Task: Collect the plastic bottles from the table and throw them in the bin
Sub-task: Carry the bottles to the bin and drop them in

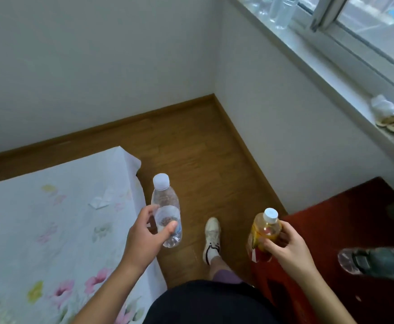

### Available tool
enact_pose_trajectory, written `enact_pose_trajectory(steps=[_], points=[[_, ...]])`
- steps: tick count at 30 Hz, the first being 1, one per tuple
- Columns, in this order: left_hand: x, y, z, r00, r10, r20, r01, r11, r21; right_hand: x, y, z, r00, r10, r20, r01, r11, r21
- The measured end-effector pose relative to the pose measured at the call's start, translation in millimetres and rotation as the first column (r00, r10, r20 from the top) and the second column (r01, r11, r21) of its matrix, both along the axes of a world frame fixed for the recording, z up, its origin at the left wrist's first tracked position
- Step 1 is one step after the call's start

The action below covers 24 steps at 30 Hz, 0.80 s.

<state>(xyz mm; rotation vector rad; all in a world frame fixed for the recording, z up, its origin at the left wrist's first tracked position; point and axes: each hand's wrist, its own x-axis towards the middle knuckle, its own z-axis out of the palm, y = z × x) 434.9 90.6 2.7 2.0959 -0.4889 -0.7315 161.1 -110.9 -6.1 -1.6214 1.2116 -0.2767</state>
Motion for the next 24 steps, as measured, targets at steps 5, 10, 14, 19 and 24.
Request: enact_pose_trajectory(steps=[5, 10, 14, 19, 24], points=[[68, -46, -6, 0.994, 0.107, 0.009, -0.107, 0.993, 0.044, 103, -78, -2, 0.993, 0.113, 0.017, -0.113, 0.994, 0.012], [126, -65, -4, 0.948, 0.317, 0.041, -0.319, 0.947, 0.043, 234, -143, 6, 0.937, 0.343, 0.057, -0.346, 0.938, 0.038], [172, -66, -3, 0.883, 0.468, 0.037, -0.469, 0.883, 0.018, 335, -175, 15, 0.861, 0.501, 0.091, -0.502, 0.865, -0.004], [230, -73, -9, 0.787, 0.617, 0.007, -0.616, 0.787, 0.035, 452, -195, 27, 0.773, 0.62, 0.131, -0.626, 0.78, 0.006], [331, -96, -26, 0.763, 0.646, -0.031, -0.644, 0.764, 0.039, 554, -217, 16, 0.76, 0.642, 0.102, -0.647, 0.762, 0.029]])
